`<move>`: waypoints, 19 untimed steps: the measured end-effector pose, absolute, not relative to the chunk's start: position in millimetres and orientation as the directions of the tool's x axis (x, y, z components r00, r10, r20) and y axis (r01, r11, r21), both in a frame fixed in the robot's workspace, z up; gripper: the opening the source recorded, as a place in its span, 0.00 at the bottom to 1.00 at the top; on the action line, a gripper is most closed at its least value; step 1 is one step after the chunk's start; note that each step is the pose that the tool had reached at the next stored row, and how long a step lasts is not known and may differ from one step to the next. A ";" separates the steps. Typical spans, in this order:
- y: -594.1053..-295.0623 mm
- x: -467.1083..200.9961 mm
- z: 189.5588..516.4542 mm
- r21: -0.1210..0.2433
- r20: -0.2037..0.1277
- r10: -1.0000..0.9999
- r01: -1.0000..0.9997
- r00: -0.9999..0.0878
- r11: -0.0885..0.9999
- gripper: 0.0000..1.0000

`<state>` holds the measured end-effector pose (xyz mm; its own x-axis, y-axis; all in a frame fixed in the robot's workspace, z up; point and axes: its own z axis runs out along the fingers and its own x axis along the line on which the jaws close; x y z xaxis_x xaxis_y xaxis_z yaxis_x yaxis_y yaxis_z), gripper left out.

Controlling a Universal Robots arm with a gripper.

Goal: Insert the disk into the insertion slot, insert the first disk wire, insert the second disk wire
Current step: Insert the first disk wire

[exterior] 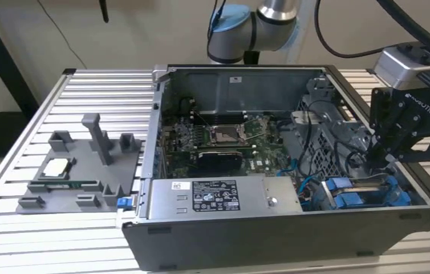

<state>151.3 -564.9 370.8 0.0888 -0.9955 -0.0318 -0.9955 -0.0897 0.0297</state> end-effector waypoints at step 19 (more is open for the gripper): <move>-564.9 154.8 364.4 0.029 -0.036 -0.996 -0.996 0.085 -0.086 0.19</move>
